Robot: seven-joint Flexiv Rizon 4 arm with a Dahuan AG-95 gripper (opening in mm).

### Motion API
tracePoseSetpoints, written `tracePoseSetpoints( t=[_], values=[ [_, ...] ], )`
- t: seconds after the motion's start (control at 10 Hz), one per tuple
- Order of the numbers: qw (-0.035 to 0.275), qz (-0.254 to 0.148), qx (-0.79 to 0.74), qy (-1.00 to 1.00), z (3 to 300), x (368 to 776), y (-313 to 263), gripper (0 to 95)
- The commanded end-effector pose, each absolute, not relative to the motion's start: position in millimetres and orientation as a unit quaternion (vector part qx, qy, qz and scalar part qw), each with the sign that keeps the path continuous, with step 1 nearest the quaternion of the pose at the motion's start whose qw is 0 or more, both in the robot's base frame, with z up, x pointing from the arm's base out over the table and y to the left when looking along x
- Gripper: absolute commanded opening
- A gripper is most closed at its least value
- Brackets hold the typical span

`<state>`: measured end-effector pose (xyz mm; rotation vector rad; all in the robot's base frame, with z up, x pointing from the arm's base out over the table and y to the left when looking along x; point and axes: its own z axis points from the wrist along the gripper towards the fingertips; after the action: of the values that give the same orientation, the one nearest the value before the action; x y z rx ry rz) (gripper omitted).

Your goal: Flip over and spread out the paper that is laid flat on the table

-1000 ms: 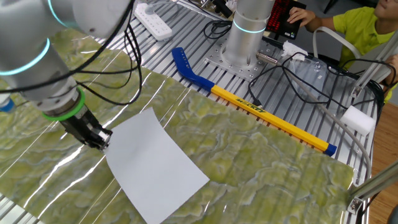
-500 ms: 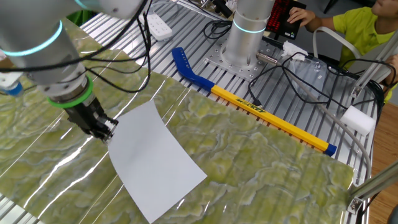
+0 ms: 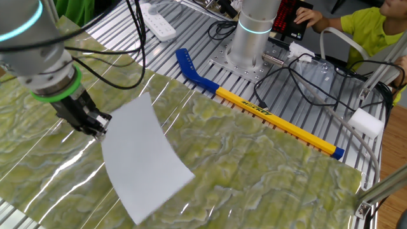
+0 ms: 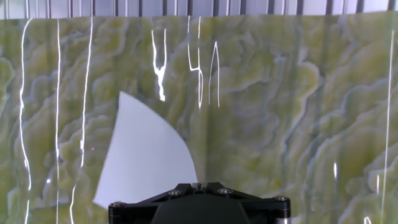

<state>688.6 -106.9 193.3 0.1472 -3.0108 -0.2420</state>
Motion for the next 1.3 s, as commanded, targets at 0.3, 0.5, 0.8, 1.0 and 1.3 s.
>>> tracePoseSetpoints(
  t=[0.3,0.5,0.8,1.0,1.3],
  values=[
    [0.054,-0.069,0.056,-0.995,205,693,-116,0.0],
    [0.054,-0.066,0.057,-0.995,209,695,-121,0.0],
    [0.054,-0.063,0.057,-0.995,210,696,-121,0.0],
    [0.052,-0.06,0.058,-0.995,210,696,-121,0.0],
    [0.05,-0.06,0.057,-0.995,210,696,-121,0.0]
  ],
)
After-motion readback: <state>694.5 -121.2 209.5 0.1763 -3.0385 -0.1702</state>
